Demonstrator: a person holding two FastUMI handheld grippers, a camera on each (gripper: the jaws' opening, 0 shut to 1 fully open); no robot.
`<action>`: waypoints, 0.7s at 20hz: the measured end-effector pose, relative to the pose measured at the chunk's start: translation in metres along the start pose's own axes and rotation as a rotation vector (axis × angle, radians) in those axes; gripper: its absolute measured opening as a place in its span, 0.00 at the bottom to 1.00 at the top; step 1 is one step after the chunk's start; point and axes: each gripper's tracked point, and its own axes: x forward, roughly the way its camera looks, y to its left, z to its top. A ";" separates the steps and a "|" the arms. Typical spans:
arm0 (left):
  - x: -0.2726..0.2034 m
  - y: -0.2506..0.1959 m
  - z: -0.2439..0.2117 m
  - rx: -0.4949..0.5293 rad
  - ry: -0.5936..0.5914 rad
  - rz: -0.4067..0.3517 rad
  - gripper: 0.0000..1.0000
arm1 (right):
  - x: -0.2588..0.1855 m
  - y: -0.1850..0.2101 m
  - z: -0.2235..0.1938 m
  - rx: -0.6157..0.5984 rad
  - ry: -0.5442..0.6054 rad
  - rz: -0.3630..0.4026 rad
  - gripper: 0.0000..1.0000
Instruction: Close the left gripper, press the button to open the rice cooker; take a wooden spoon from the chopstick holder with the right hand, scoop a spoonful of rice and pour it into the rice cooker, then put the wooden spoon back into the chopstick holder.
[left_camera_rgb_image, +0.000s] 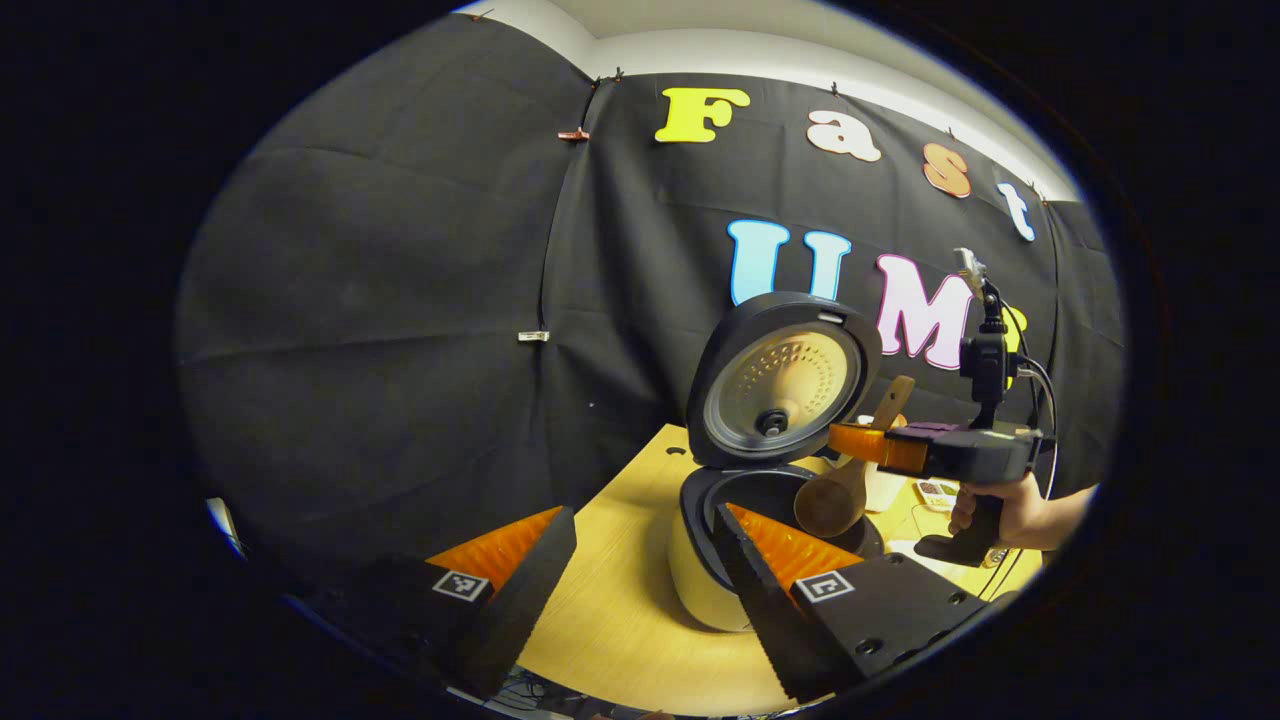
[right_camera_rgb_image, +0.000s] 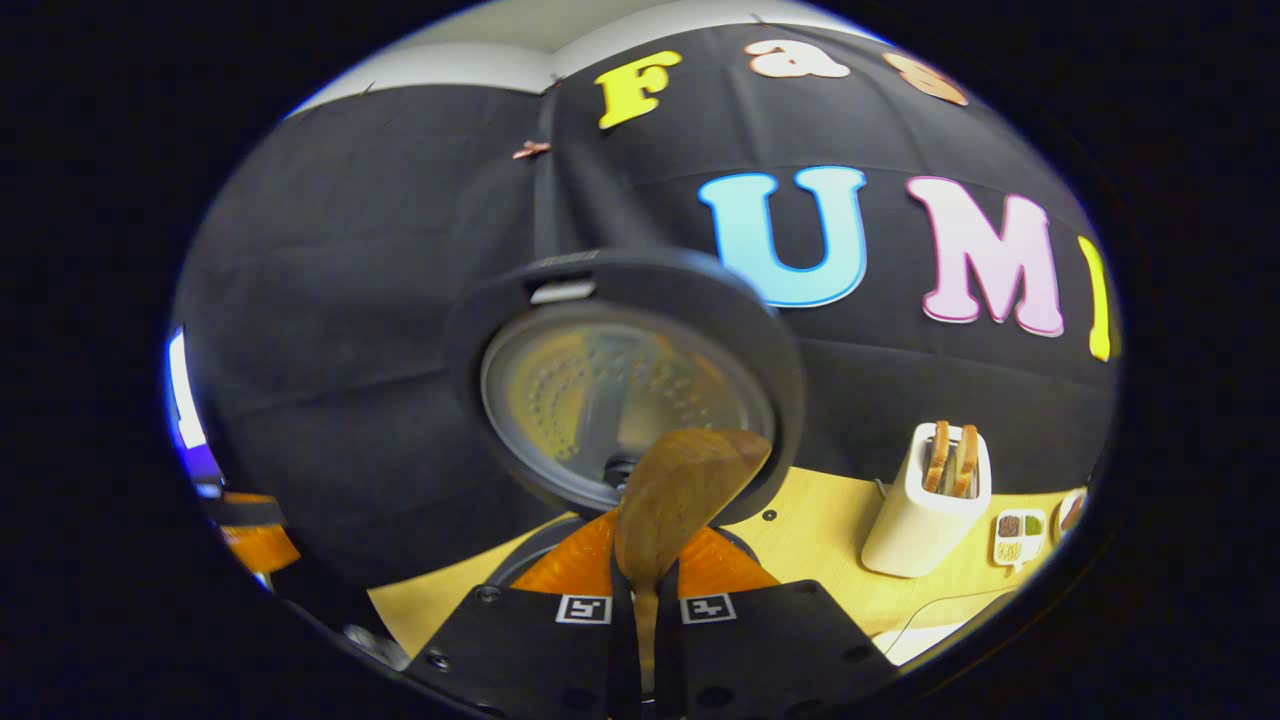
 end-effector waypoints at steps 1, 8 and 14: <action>0.000 -0.004 0.000 -0.005 -0.001 -0.008 0.95 | -0.007 -0.007 0.011 0.047 -0.020 -0.011 0.06; 0.001 -0.043 -0.003 -0.041 -0.004 -0.081 0.96 | -0.072 -0.088 0.062 0.309 -0.121 -0.152 0.10; 0.001 -0.084 -0.006 -0.025 0.007 -0.144 0.96 | -0.155 -0.186 0.087 0.430 -0.228 -0.321 0.10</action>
